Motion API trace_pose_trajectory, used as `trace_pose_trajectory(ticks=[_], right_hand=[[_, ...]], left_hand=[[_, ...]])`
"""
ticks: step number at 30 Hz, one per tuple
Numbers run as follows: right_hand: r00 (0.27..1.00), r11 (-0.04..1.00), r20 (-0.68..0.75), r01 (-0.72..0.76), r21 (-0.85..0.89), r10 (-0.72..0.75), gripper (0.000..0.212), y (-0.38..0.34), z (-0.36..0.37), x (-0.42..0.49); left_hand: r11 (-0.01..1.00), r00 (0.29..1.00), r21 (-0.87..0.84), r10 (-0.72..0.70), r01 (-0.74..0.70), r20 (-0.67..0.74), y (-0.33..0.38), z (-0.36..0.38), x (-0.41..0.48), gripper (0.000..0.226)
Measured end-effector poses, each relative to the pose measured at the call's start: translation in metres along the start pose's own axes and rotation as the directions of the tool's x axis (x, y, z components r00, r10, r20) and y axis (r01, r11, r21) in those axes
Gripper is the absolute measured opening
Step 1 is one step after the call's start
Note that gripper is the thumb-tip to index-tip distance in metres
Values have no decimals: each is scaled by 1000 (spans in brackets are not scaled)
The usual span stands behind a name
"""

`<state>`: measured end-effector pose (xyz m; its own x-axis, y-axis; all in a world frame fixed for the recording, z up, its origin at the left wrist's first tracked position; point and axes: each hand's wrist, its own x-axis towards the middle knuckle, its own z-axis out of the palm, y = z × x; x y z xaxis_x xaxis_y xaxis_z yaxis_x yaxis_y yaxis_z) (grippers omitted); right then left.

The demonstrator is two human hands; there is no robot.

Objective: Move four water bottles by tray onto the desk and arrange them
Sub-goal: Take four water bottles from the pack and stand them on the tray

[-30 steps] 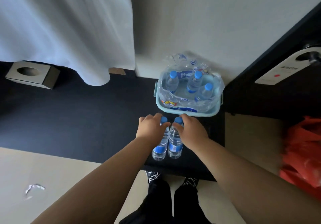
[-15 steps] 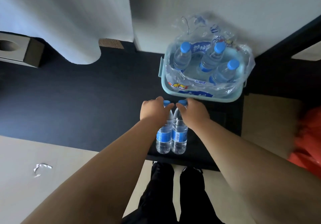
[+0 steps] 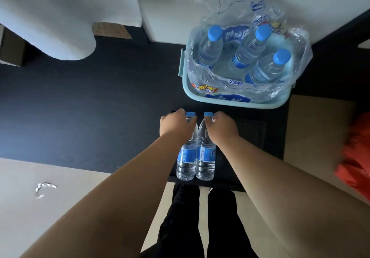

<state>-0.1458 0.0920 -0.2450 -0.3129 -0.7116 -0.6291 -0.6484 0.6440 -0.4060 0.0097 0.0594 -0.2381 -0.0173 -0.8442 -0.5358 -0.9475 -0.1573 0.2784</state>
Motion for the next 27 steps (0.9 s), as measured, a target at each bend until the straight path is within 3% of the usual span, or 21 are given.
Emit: trace_pose_trajectory(ticks=[3,12,15,22,27], right_hand=[[1000,1000,10,20,-10,-20,34,8,2,-5],[991,986,36,133,-96,-130,49,9,-23,-32],[978,974,-10,205,-92,-207,46,-1,-48,-47],[915,925,-135,373,-78,-380,34,-36,-122,-76],[890,913,-205,401,-75,-408,28,-60,-170,-78]], left_hand=[[1000,1000,-23,20,-20,15,-8,1,-4,34],[997,997,-8,79,-79,25,-9,-23,-37,33],[994,998,-88,66,-66,-2,-1,-45,-47,34],[971,969,-165,138,-173,-204,32,-119,-63,31],[957,931,-147,197,-251,-307,64,-170,-59,36]])
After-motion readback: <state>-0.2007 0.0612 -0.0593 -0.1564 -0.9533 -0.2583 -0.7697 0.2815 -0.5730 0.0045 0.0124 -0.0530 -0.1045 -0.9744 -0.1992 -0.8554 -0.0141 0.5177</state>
